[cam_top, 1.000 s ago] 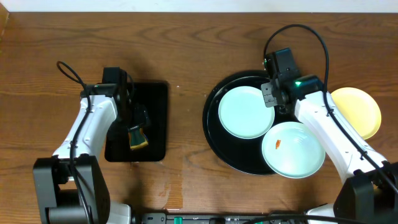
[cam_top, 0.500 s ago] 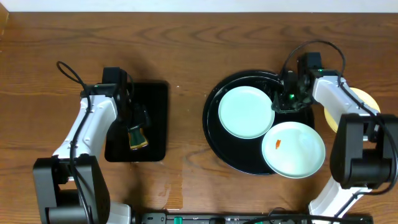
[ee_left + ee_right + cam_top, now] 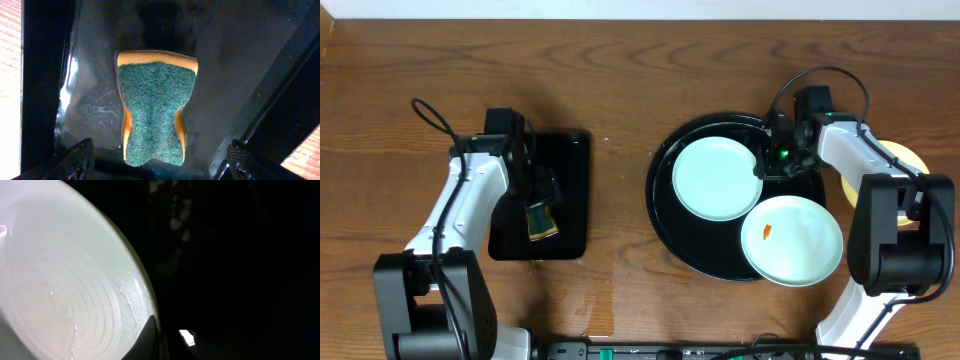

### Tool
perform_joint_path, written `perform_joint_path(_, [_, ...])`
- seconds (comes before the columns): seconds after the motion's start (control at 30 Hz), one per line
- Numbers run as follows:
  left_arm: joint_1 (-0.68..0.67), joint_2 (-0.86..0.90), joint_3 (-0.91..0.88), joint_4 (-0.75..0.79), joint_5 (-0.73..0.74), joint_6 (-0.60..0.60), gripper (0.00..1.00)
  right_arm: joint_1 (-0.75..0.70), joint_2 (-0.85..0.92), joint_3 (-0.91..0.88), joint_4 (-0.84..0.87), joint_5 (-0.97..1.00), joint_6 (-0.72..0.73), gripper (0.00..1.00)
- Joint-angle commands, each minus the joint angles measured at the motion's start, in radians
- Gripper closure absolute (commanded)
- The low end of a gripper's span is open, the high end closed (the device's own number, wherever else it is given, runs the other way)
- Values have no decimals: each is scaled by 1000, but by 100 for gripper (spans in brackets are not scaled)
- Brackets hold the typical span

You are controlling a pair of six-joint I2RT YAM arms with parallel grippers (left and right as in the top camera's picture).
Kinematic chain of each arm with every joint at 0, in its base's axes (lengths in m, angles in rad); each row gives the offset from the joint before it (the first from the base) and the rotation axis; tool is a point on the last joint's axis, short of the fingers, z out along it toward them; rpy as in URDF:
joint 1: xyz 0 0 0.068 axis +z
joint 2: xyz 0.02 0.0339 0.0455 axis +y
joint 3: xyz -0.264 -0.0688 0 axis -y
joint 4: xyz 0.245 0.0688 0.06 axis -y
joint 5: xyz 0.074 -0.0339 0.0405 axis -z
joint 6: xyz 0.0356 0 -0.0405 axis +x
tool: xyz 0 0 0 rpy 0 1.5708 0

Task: Clean dirty plates on tray and stack at the side
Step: 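Lift green plate with right gripper and stack it on the yellow plate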

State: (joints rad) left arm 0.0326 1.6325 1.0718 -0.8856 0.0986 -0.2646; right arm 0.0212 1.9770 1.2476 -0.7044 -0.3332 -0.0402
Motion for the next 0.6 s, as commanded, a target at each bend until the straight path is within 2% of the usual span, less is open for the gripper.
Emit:
perform_joint_path(0.0, [1,0,0,-2,-5,2,15,0,-48,23,9,125,42,99])
perform_joint_path(0.23, [1,0,0,-2,-5,2,15,43,-233,30,-4,338,38,99])
perform_joint_path(0.57, [1,0,0,-2,-5,2,15,178,-359,30,-52,610,35,99])
